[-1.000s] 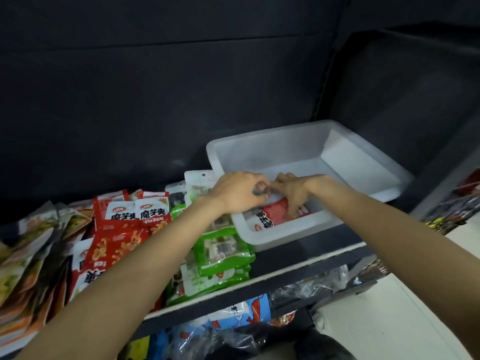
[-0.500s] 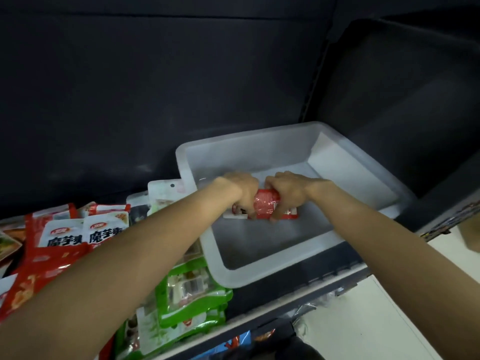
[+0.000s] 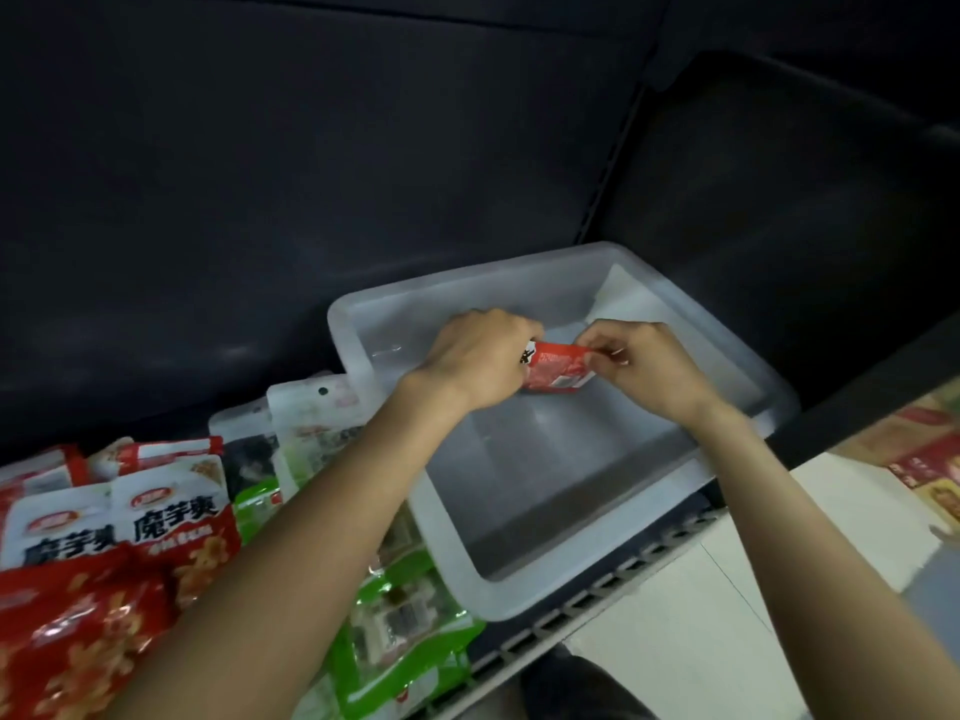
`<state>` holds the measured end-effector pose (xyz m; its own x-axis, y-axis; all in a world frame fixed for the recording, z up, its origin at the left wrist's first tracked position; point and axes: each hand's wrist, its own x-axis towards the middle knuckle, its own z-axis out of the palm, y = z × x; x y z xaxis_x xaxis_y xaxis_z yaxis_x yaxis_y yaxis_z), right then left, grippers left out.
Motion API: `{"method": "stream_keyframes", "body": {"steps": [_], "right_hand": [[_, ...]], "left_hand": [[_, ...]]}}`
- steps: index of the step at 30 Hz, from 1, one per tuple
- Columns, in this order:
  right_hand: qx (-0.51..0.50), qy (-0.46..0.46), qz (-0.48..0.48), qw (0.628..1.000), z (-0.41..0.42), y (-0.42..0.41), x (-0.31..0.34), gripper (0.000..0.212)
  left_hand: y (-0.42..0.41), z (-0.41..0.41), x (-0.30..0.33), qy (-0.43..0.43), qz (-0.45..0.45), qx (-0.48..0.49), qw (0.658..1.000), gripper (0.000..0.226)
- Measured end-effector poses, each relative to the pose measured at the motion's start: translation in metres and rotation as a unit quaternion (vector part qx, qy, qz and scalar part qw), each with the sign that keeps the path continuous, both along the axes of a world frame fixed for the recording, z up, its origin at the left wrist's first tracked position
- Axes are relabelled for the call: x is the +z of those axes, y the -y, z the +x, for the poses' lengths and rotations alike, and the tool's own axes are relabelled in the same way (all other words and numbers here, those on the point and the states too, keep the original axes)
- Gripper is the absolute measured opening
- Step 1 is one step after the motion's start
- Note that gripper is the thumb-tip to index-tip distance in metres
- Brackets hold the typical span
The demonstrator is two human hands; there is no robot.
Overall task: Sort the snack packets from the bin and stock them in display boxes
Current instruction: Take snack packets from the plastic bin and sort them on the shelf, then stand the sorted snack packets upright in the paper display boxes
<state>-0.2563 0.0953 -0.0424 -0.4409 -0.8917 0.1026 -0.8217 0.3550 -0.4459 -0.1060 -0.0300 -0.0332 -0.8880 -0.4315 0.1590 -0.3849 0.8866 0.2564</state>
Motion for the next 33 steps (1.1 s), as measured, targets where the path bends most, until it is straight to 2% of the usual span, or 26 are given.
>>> {"method": "stream_keyframes", "body": {"steps": [3, 5, 6, 7, 9, 10, 11, 12, 14, 16, 18, 20, 24, 27, 31, 33], "right_hand": [[-0.015, -0.011, -0.04, 0.999, 0.022, 0.006, 0.012, 0.013], [-0.023, -0.004, -0.08, 0.996, 0.041, 0.006, 0.025, 0.012], [-0.023, 0.019, -0.102, 0.994, 0.053, 0.005, 0.033, 0.012], [-0.021, 0.06, -0.124, 0.99, 0.067, 0.001, 0.04, 0.011], [-0.001, 0.167, -0.164, 0.972, 0.103, -0.009, 0.052, 0.011], [0.013, 0.205, -0.178, 0.962, 0.125, -0.015, 0.056, 0.013], [0.03, 0.227, -0.182, 0.956, 0.148, -0.021, 0.058, 0.017], [0.054, 0.245, -0.177, 0.952, 0.173, -0.028, 0.06, 0.023], [0.101, 0.269, -0.151, 0.946, 0.223, -0.039, 0.056, 0.036], [0.117, 0.28, -0.148, 0.941, 0.263, -0.044, 0.046, 0.04], [0.094, 0.305, -0.161, 0.934, 0.296, -0.04, 0.031, 0.036], [0.057, 0.322, -0.161, 0.931, 0.325, -0.03, 0.017, 0.036], [0.014, 0.317, -0.11, 0.942, 0.372, -0.012, -0.009, 0.037], [0.012, 0.242, -0.065, 0.968, 0.394, -0.004, -0.027, 0.034], [0.035, 0.136, -0.045, 0.989, 0.402, -0.009, -0.039, 0.029], [0.053, 0.078, -0.036, 0.995, 0.397, -0.01, -0.041, 0.03]], "left_hand": [[0.001, 0.023, 0.012, -0.059, 0.073, 0.023, 0.995, 0.028], [0.0, 0.047, 0.02, -0.149, 0.154, 0.053, 0.975, 0.036], [-0.002, 0.063, 0.024, -0.215, 0.202, 0.077, 0.952, 0.042], [-0.005, 0.08, 0.029, -0.294, 0.263, 0.101, 0.913, 0.046], [-0.016, 0.12, 0.037, -0.436, 0.399, 0.132, 0.796, 0.046], [-0.024, 0.141, 0.038, -0.475, 0.449, 0.143, 0.743, 0.041], [-0.032, 0.161, 0.038, -0.499, 0.476, 0.156, 0.707, 0.033], [-0.039, 0.181, 0.035, -0.512, 0.48, 0.177, 0.69, 0.026], [-0.053, 0.218, 0.029, -0.533, 0.454, 0.226, 0.677, 0.017], [-0.067, 0.252, 0.023, -0.533, 0.443, 0.266, 0.67, 0.023], [-0.084, 0.282, 0.017, -0.501, 0.457, 0.3, 0.671, 0.034], [-0.103, 0.31, 0.008, -0.45, 0.462, 0.322, 0.693, 0.034], [-0.125, 0.355, -0.016, -0.305, 0.376, 0.362, 0.797, 0.035], [-0.133, 0.373, -0.027, -0.178, 0.264, 0.379, 0.869, 0.039], [-0.143, 0.378, -0.042, -0.081, 0.16, 0.35, 0.92, 0.043], [-0.144, 0.378, -0.048, -0.019, 0.129, 0.335, 0.933, 0.045]]}}
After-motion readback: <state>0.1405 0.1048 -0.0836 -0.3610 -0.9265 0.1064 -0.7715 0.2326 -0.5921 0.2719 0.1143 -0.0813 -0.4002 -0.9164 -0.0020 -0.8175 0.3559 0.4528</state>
